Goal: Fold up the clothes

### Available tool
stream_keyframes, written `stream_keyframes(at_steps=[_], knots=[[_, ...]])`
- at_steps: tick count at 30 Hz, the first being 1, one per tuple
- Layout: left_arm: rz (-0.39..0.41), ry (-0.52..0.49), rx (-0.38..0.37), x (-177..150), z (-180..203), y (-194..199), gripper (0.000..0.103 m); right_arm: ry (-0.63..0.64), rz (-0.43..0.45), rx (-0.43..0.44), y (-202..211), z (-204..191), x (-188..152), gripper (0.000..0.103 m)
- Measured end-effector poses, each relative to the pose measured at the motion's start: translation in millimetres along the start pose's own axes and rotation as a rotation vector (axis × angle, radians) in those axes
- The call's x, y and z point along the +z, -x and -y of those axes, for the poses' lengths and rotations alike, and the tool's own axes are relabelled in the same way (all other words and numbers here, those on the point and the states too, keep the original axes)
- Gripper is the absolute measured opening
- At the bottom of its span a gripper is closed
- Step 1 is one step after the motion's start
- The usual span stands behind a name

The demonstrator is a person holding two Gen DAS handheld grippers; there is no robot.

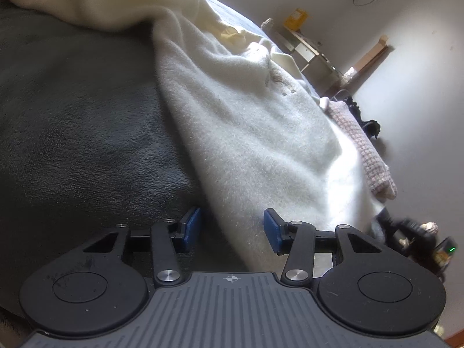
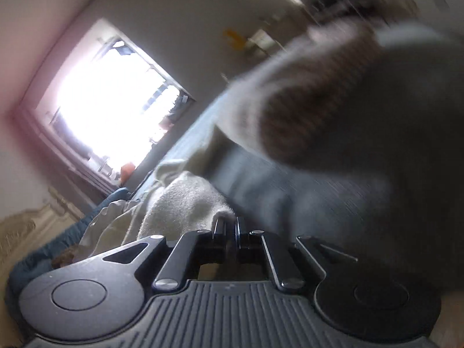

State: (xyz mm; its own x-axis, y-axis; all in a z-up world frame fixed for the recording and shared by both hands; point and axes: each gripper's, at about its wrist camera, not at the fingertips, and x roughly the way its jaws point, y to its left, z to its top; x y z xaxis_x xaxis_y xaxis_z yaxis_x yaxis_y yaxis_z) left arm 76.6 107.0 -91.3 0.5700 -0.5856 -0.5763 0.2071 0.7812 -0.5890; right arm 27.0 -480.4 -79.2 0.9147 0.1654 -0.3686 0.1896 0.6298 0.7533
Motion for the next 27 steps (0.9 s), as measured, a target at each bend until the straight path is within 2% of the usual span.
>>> stream_keyframes(at_steps=[2,5,9,11,12,13,17,18,22,24,26,27], knots=[[-0.004,0.008,-0.005,0.7,0.1,1.2,0.048,-0.014,0.009,-0.023,12.6,15.4,-5.1,0.005],[-0.007,0.036,-0.024,0.7,-1.6,1.9,0.051,0.02,0.058,-0.023,33.9,16.9,-0.7,0.006],[-0.01,0.089,-0.055,0.7,-3.6,-0.5,0.051,0.144,0.048,0.002,33.7,-8.7,5.5,0.01],[-0.019,0.108,-0.079,-0.6,-3.0,-1.7,0.051,0.217,0.037,0.015,31.4,-24.0,8.1,0.022],[-0.028,0.114,-0.095,-2.0,-2.0,-2.8,0.051,0.253,0.032,0.021,30.3,-31.6,9.4,0.033],[-0.039,0.115,-0.105,-3.7,-0.6,-4.4,0.051,0.285,0.023,0.026,26.4,-38.7,11.5,0.041],[-0.092,0.105,-0.112,-15.5,8.5,-14.7,0.051,0.347,-0.036,0.055,-10.3,-55.2,25.8,0.045],[-0.093,0.111,-0.115,-18.5,10.7,-17.7,0.051,0.355,-0.053,0.061,-19.5,-58.0,29.1,0.05],[-0.045,0.134,-0.109,-26.9,19.8,-28.2,0.05,0.385,-0.144,0.03,-64.2,-64.4,39.2,0.056],[-0.011,0.141,-0.098,-26.6,23.8,-30.7,0.036,0.344,-0.229,0.008,-86.8,-60.7,40.7,0.057],[0.03,0.118,-0.089,-25.2,27.9,-29.3,0.012,0.334,-0.285,0.013,-93.8,-63.3,37.7,0.053],[0.058,0.111,-0.102,-23.4,28.9,-25.8,0.011,0.333,-0.308,0.014,-94.3,-66.3,36.0,0.035]])
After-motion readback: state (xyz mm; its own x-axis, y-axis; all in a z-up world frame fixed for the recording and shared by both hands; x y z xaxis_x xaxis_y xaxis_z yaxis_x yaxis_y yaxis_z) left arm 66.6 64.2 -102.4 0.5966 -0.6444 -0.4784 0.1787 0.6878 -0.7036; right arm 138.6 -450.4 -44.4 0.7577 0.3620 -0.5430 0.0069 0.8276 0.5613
